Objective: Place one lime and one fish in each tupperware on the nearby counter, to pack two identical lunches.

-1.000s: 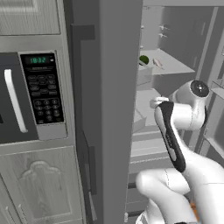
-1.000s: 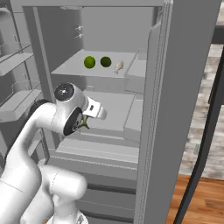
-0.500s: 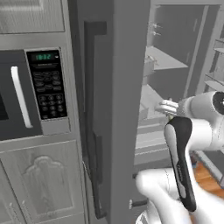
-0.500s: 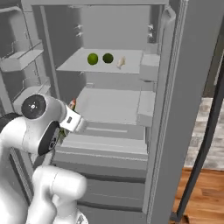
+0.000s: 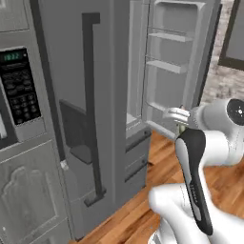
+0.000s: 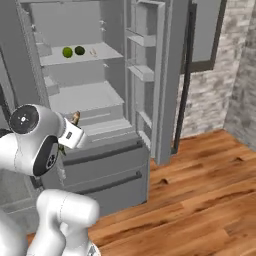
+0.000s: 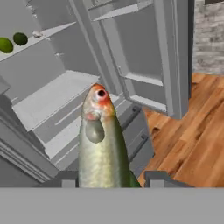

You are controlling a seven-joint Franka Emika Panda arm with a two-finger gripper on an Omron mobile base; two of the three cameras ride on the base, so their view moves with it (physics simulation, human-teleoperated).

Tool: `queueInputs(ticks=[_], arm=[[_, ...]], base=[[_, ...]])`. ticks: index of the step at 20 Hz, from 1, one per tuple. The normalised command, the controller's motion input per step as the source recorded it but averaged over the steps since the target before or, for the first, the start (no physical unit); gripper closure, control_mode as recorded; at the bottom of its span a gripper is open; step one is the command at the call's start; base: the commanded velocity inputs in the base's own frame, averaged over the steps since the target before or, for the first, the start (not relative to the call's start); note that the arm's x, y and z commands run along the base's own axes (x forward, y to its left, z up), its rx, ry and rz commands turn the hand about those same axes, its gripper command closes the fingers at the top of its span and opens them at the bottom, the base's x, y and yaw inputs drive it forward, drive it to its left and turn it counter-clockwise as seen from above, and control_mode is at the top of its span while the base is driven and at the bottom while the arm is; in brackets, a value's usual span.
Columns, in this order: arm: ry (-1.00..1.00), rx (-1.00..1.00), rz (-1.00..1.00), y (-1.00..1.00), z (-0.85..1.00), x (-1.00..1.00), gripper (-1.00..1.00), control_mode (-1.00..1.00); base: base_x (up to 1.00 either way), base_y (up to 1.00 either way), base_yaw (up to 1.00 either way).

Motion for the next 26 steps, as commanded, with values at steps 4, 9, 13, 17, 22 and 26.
queueInputs(ticks=[4,9,13,17,22,26], arm=[[0.00,0.00,0.00,0.00,0.00,0.00,1.00,1.00],[0.00,0.00,0.00,0.00,0.00,0.00,1.00,1.00],[0.00,0.00,0.00,0.00,0.00,0.00,1.00,1.00],[0.00,0.00,0.00,0.00,0.00,0.00,1.00,1.00],[0.00,0.00,0.00,0.00,0.00,0.00,1.00,1.00],[0.00,0.00,0.00,0.00,0.00,0.00,1.00,1.00]], base=[[-0.74,0.13,-0.93],[-0.56,0.06,-0.97],[-0.32,-0.01,-0.95],[-0.03,-0.40,-0.95],[0.69,-0.74,-0.61],[1.00,-0.39,-0.26]])
